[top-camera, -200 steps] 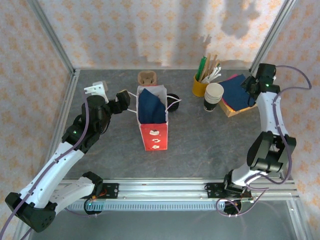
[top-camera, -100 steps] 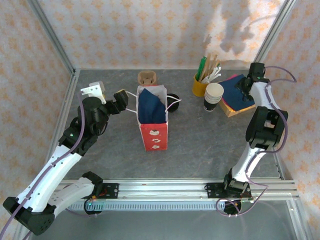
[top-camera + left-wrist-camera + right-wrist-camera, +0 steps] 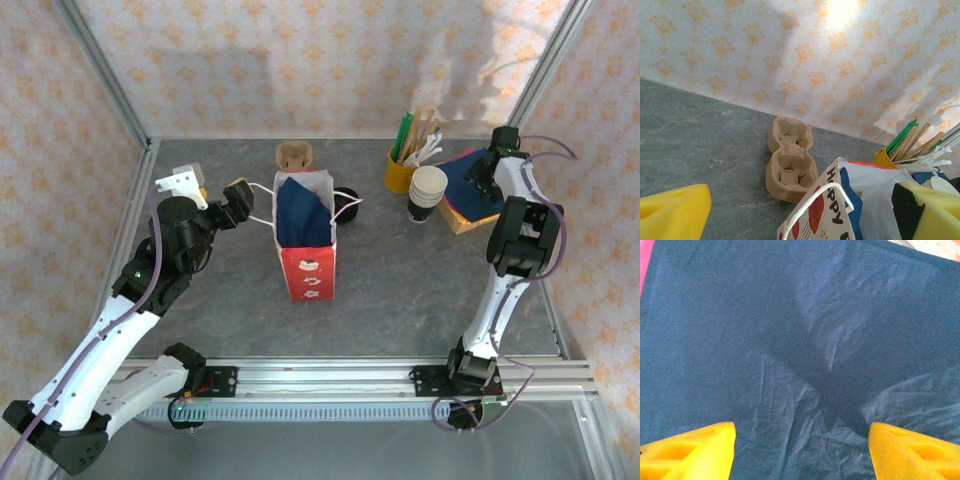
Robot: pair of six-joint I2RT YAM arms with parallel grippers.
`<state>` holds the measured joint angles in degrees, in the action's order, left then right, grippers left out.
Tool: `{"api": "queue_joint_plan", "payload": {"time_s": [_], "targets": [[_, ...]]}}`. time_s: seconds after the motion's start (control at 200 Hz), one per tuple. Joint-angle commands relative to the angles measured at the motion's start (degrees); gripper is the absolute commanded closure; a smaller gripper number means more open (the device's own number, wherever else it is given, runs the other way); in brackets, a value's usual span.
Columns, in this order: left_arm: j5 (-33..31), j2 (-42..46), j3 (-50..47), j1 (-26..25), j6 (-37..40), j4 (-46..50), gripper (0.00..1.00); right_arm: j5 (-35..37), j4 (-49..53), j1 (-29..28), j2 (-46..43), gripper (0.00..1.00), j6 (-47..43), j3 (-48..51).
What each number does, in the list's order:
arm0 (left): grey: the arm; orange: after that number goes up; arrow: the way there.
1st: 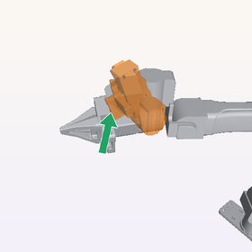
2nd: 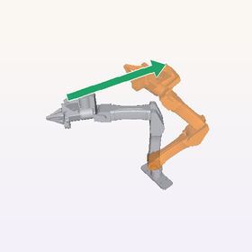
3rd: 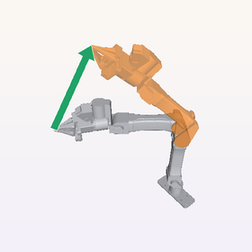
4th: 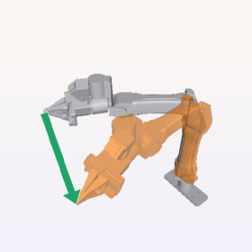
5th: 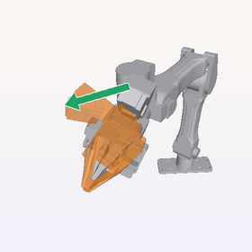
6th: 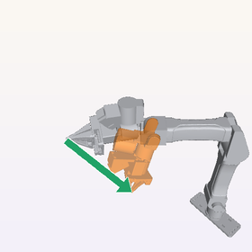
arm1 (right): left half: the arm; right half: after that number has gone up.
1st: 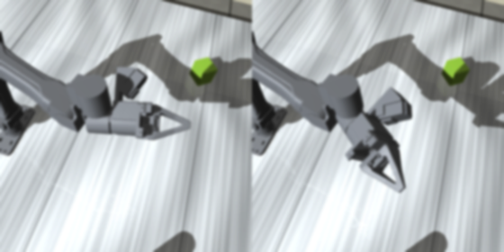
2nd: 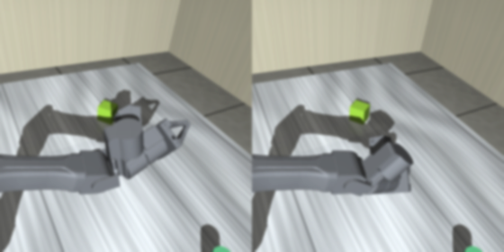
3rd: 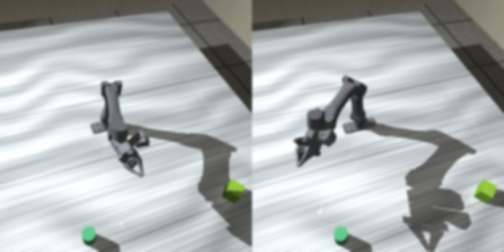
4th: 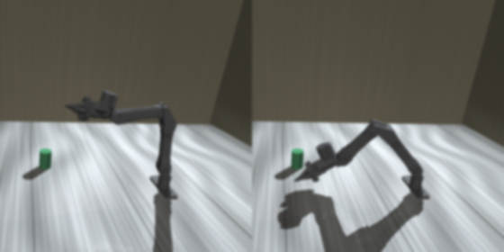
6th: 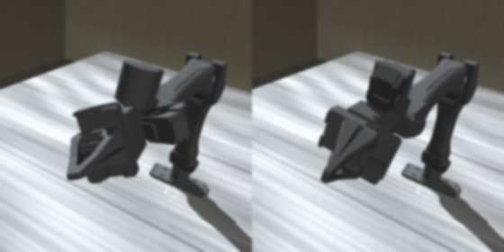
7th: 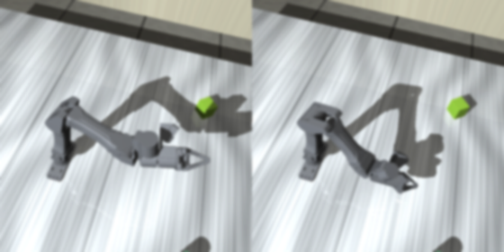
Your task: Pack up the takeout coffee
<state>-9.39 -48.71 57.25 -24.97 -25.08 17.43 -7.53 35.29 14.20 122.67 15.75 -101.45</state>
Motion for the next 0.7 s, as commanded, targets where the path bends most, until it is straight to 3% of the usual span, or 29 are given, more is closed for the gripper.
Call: {"api": "queue_joint_plan", "payload": {"time_s": [0.0, 0.27, 0.581, 0.696], "targets": [[-0.2, 1.0, -0.5, 0.5, -0.4, -0.4, 0.06, 1.3, 2.5, 0.0, 1.9, 0.3, -0.7, -2.5], [-0.3, 1.2, -0.7, 0.5, -0.5, -0.5, 0.06, 1.3, 2.6, 0.0, 4.2, 0.37, -0.9, -1.5], [-0.1, 1.0, -0.6, 0.5, -0.5, -0.4, 0.06, -0.8, 0.6, 0.0, 1.5, 0.73, -0.6, 2.2], [-0.1, 1.0, -0.4, 0.5, -0.5, -0.3, 0.06, -1.3, 0.4, 0.0, -1.0, 0.76, -0.3, 2.9]]}}
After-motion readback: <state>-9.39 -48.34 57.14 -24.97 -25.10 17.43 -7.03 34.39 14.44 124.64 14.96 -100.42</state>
